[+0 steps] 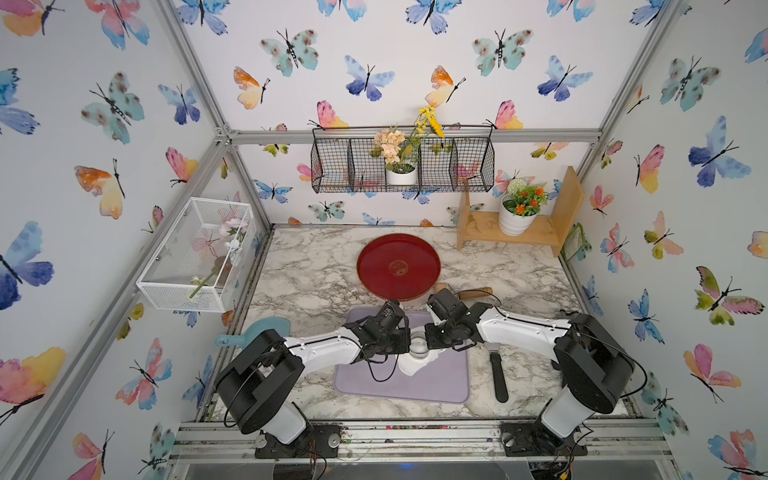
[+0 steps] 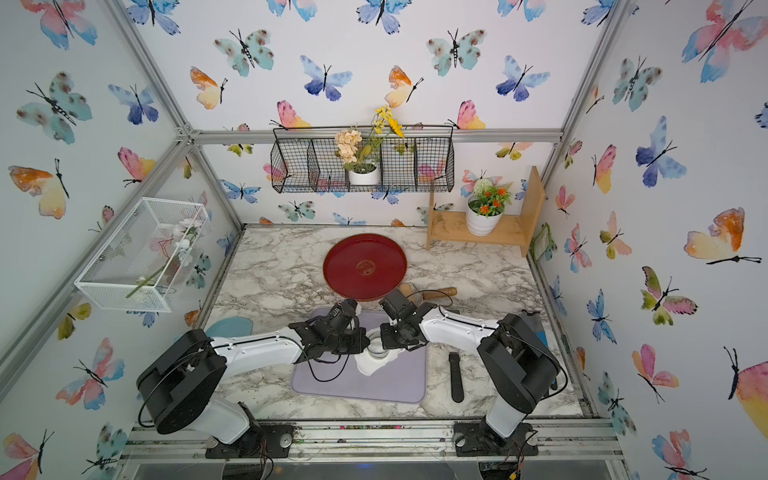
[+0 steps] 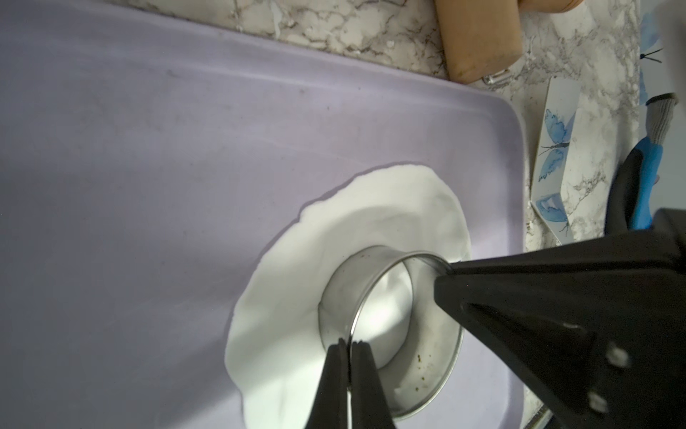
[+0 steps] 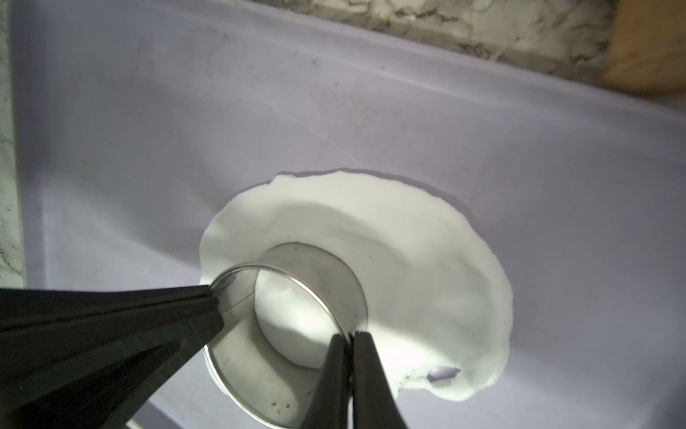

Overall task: Roll out the dumpling wrappers from the dough
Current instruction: Press the dumpling wrapper on the work surface.

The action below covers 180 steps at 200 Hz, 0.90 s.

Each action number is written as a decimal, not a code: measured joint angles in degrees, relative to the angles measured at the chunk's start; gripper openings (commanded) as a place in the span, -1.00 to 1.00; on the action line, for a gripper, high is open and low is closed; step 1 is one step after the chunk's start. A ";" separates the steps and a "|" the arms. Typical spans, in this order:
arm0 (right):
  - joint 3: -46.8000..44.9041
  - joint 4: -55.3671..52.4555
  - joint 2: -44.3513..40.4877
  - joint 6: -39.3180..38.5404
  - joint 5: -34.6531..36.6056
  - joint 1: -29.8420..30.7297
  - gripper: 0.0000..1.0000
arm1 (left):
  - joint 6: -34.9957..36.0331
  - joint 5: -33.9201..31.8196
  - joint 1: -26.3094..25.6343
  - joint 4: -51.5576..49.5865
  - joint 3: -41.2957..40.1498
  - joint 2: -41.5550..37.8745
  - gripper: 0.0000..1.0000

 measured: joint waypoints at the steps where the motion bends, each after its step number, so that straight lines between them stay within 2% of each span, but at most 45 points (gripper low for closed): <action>1: -0.04 0.04 0.00 0.02 0.00 0.00 -0.96 | -0.02 0.00 0.00 0.13 -0.04 -0.02 -1.00; 180: 4.24 -4.31 3.96 -2.56 -0.44 -0.28 -0.96 | -2.86 -1.07 -0.50 6.08 -4.07 -1.27 -1.00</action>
